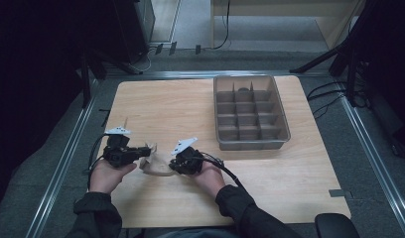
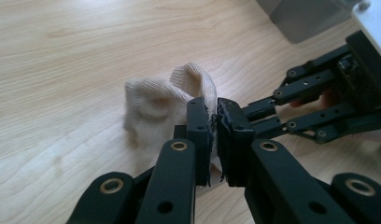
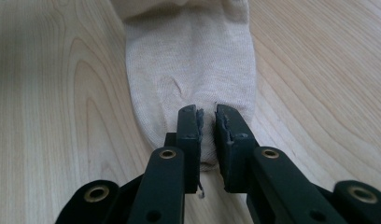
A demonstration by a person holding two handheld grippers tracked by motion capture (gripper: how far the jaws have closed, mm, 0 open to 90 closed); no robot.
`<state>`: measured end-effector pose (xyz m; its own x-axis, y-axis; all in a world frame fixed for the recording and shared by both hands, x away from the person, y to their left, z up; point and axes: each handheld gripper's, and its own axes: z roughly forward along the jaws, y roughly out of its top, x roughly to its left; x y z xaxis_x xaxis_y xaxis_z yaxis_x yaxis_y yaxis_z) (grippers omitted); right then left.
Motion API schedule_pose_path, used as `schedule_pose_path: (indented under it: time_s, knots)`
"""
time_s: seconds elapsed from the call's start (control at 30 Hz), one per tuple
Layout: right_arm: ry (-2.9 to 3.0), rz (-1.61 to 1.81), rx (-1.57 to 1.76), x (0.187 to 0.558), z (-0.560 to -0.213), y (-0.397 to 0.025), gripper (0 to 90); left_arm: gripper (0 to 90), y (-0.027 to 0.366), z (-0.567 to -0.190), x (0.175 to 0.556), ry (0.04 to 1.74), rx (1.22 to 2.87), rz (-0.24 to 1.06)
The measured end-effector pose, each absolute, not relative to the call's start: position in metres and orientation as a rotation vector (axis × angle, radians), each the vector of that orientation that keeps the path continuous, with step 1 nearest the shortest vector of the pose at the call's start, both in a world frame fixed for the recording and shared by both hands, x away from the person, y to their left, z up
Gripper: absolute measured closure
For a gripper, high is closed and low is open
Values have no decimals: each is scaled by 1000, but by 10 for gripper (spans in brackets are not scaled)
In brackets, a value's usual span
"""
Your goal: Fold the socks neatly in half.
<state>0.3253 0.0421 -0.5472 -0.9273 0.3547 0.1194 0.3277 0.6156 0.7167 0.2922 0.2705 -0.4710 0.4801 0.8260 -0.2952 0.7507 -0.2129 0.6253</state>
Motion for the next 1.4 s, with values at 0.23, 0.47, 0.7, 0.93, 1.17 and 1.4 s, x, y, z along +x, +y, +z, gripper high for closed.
schedule_pose_path:
  time_s: [0.23,0.47,0.7,0.93,1.17,1.4]
  knots:
    - [2778,1253,586,326,-549,50,792,832,250,-478,297,1268,2055,100]
    - [2763,1271,578,325,-551,62,789,832,241,-485,300,1255,2092,62]
    - [2786,1290,582,326,-550,62,707,832,242,-490,300,1270,2106,48]
    - [2789,1286,561,322,-537,48,694,831,243,-491,300,1279,2113,66]
    - [2807,1265,573,323,-544,47,692,831,236,-492,300,1259,2141,60]
    - [2814,1236,557,323,-549,52,675,831,231,-504,304,1253,2199,13]
